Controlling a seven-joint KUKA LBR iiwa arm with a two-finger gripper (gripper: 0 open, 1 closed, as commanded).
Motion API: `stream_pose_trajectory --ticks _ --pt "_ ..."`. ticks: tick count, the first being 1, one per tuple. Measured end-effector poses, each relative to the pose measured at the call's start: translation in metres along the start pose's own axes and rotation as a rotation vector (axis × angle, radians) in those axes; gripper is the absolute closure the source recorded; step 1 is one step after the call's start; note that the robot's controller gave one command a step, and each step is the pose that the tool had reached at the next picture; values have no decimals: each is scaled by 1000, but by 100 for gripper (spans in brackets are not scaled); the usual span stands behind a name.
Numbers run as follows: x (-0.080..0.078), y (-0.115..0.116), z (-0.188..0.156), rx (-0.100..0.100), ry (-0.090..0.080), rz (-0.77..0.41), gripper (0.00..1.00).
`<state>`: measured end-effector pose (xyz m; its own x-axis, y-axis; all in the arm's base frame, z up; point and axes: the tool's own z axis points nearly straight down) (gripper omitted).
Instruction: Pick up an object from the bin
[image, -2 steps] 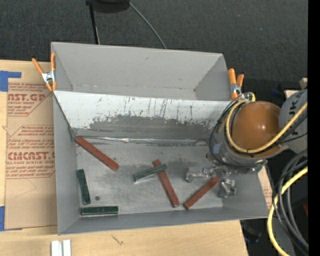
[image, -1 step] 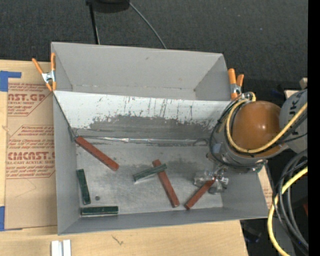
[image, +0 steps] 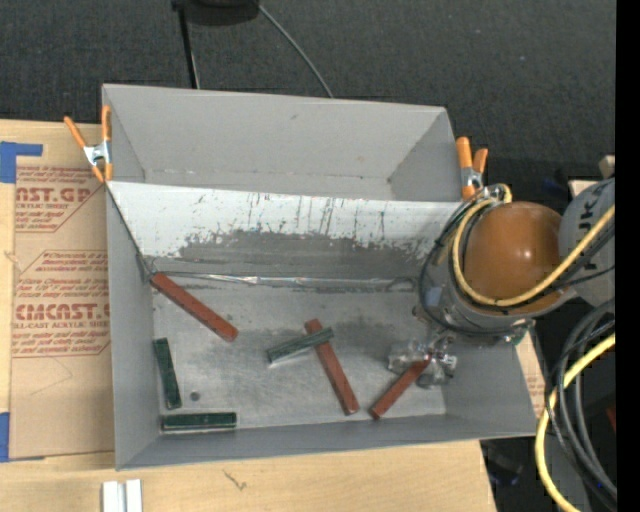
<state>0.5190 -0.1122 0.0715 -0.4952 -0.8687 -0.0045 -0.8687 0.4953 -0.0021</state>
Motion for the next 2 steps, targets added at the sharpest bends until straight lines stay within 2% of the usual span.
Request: stream_pose_trajectory --ticks 1,2 --pt "-16 -32 -128 -1 1 -52 100" --pt "-16 -32 -128 -2 1 -52 100"
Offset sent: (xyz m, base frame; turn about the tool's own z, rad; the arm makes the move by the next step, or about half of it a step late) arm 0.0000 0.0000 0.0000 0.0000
